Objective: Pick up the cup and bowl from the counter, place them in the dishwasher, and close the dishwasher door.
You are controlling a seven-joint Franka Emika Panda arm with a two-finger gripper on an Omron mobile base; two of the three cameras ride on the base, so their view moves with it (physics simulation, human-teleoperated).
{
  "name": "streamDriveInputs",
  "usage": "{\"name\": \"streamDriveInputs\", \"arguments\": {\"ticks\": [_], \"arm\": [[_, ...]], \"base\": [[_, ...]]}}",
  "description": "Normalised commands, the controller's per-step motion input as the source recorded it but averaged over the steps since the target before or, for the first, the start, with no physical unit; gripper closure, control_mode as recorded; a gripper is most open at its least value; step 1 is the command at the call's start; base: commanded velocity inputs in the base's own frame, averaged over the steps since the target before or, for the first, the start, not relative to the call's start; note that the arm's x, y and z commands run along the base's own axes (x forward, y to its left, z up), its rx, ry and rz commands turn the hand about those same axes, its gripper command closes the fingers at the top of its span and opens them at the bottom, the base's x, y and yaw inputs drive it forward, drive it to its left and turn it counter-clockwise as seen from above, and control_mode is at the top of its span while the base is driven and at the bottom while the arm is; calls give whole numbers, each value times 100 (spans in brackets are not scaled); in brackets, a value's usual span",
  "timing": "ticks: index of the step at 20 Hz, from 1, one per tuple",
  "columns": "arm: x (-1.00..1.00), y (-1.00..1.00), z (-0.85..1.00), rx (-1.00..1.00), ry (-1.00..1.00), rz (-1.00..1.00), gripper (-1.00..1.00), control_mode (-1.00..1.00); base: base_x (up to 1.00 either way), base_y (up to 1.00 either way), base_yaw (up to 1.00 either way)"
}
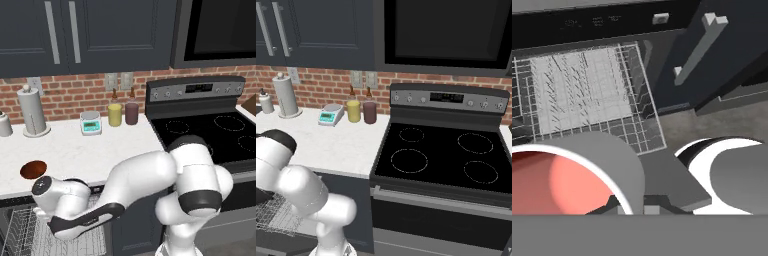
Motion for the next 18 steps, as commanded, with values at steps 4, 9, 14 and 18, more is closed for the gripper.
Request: {"name": "streamDriveInputs", "arguments": {"ticks": [4, 9, 14, 18], "arm": [[-19, 73, -75, -20, -10, -20, 100, -100], [-17, 62, -57, -27, -24, -19, 100, -100], [6, 13, -19, -10, -8, -11, 100, -100], [35, 0, 0, 0, 3, -1, 100, -100]], "base": [[0, 0, 0], [0, 0, 0], [0, 0, 0], [0, 0, 0]]}}
